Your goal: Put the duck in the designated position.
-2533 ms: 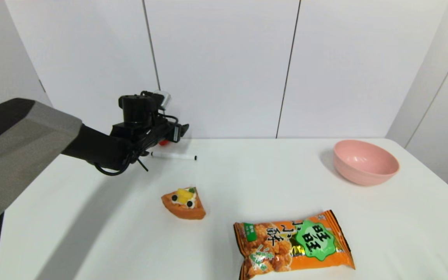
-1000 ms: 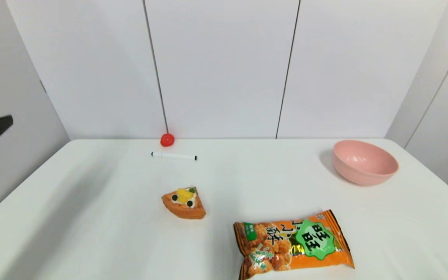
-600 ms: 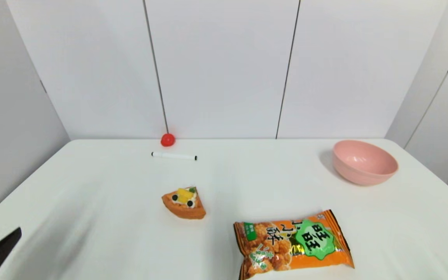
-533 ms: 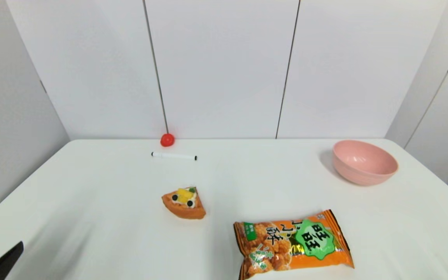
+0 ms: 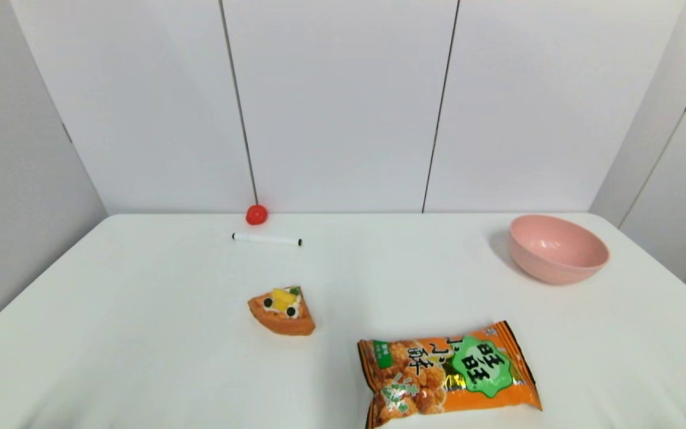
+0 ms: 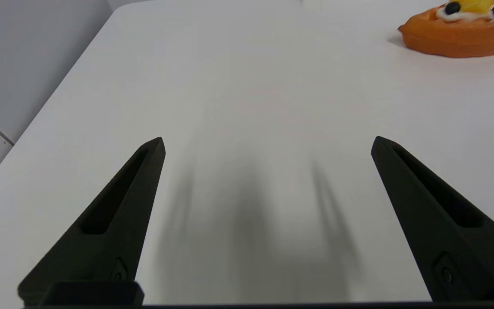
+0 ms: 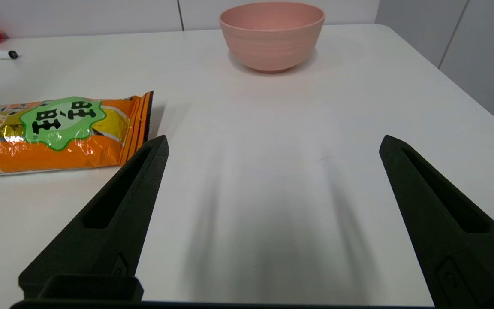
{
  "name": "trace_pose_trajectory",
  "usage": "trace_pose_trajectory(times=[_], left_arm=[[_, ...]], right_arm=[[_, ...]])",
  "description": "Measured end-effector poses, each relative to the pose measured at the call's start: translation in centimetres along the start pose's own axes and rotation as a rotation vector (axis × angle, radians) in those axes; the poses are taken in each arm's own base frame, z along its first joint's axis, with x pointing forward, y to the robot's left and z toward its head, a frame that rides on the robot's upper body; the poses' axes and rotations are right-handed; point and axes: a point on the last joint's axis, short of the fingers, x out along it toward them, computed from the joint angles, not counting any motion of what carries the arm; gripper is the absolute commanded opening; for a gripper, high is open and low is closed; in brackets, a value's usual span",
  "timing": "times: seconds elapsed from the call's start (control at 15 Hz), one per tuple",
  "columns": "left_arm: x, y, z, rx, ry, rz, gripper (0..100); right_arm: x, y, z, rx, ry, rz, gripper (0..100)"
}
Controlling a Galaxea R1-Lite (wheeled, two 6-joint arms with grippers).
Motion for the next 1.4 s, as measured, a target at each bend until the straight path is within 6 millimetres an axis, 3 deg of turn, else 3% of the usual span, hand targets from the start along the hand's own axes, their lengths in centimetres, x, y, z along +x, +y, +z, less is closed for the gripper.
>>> trace_pose_trajectory(times=[0.4, 1.4], left_arm=[[-0.65, -0.08, -0.44, -0.058, -0.098, 0.013, 100], [-0.69, -0.09, -0.48, -0.057, -0.102, 0.014, 100]], right_arm=[[0.00, 0.00, 0.00, 0.000, 0.000, 0.000, 100], [0.00, 0.00, 0.00, -0.002, 0.000, 0.000, 100]])
